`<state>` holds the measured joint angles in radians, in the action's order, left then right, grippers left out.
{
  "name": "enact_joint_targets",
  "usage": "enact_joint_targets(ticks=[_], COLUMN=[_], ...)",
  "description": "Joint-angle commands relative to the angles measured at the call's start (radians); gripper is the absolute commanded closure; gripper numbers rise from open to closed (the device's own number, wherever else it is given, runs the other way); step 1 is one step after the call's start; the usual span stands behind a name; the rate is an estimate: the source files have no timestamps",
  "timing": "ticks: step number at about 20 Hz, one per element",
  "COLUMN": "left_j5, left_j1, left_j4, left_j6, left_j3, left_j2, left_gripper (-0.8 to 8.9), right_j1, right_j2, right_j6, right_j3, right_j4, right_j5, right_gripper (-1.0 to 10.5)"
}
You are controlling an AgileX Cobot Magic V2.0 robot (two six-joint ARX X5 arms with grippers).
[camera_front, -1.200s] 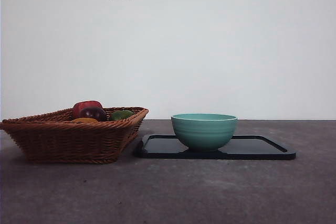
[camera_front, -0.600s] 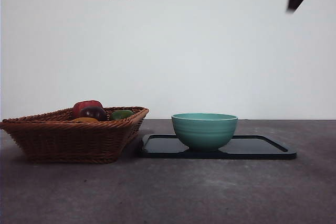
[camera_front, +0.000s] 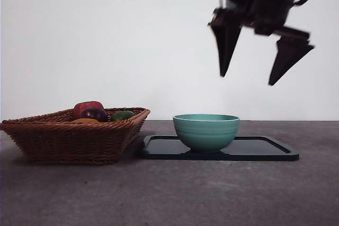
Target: Pick up the wifruite, put it on the bowl, pick up the plate, put it on desk
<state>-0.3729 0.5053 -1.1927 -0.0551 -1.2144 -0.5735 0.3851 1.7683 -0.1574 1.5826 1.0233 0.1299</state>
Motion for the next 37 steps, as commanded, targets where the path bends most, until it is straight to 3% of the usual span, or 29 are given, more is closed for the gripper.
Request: enact_joint_targets(ticks=[1,6,10,12,15,19,26,32,37], left_j5=[-0.005,-0.005,-0.005,-0.006,-0.005,-0.005,-0.005,-0.005,-0.006], left_j1=[0.006,0.006,0.006,0.006,0.006,0.006,0.006,0.006,0.006], left_j4=[0.011,0.011,0.011,0.011,0.011,0.011,0.011,0.011,0.011], left_j6=[-0.011,-0.011,-0.011,-0.011,-0.010,-0.008,-0.008,-0.008,-0.008], left_j3=[-0.013,-0.013,-0.013,-0.013,-0.013,-0.013,-0.013,-0.013,-0.013], left_j2=[-0.001,-0.001,-0.001,-0.001,-0.001,-0.001,-0.001,-0.001,-0.001], left_gripper=[2.51,2.51,2.51,2.51,2.51,2.51,2.51,2.51,2.51], right_j1=[0.003,0.003,0.003,0.002,-0.001,-0.005,-0.033,-0.078,-0.055], right_j2=[0.098,0.230,0.286,0.301,0.317,0.319,0.268,0.068,-0.058], right_j6=[0.015,0.014,0.013,0.008,-0.021,-0.030,-0.013,0.076,0.087], right_j3=[0.075,0.126,0.126,0.126,0.126,0.126,0.129,0.129,0.081], right_j4=[0.003,0.000,-0.014,-0.035,-0.050,-0.050,-0.025,0.132,0.188], right_j5=[-0.004,-0.004,-0.003,-0.003,-0.003,0.000,0.000,0.001,0.045], right_gripper=[3.4,3.4,4.7,5.6,8.1,9.4,9.4,9.4,9.4])
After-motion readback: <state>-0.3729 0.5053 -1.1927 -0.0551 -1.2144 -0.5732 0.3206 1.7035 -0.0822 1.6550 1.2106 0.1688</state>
